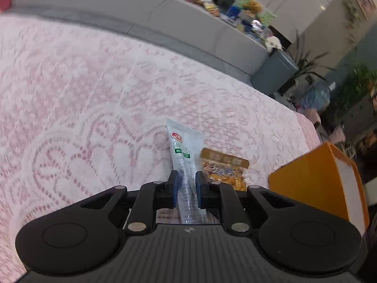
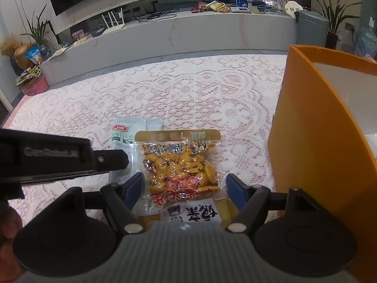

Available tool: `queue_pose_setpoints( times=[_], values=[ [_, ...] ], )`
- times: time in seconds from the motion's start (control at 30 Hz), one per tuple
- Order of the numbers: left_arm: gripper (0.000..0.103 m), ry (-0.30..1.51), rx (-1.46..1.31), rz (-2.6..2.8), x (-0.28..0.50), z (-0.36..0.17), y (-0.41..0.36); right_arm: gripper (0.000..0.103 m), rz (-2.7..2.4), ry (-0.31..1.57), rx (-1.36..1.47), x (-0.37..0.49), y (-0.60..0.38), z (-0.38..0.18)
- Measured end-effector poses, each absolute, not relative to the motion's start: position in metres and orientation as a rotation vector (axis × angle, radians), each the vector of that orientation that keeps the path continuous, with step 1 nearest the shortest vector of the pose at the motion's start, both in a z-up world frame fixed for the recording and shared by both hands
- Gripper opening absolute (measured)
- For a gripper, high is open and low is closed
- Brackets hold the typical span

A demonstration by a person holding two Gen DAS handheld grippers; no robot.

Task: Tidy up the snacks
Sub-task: 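Close the left tool on the white pack's edge and lift it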

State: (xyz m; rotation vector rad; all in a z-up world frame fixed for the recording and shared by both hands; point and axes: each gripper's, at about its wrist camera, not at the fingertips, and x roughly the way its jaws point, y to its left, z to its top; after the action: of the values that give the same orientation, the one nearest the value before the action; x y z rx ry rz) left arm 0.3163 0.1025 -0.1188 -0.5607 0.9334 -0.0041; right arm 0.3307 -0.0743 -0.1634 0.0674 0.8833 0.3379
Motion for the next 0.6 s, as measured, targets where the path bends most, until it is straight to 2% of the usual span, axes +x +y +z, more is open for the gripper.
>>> queue_pose_setpoints(
  times=[0.1,0.17,0.2,0.27,0.37,0.4,0.6],
  values=[
    [0.017,0.932,-0.619,0.015,0.318,-0.133,0.106,0.075,0.336,0.881,0.062,0.33,-0.072,-0.164],
    [0.02,0.901,-0.606,0.016,0.316,-0.134,0.103,0.075,0.337,0.88,0.062,0.33,-0.073,-0.165],
    [0.025,0.89,-0.587,0.025,0.315,-0.134,0.101,0.075,0.338,0.881,0.062,0.33,-0.073,-0.165],
    [0.025,0.872,-0.541,0.024,0.313,-0.133,0.094,0.075,0.337,0.882,0.062,0.33,-0.073,-0.165],
    [0.016,0.863,-0.543,0.023,0.311,-0.132,0.095,0.075,0.34,0.879,0.058,0.33,-0.073,-0.165],
    [0.01,0.861,-0.543,0.028,0.31,-0.131,0.096,0.075,0.339,0.88,0.059,0.33,-0.074,-0.166],
    [0.004,0.832,-0.499,0.03,0.301,-0.119,0.097,0.073,0.34,0.88,0.086,0.331,-0.076,-0.162]
  ],
)
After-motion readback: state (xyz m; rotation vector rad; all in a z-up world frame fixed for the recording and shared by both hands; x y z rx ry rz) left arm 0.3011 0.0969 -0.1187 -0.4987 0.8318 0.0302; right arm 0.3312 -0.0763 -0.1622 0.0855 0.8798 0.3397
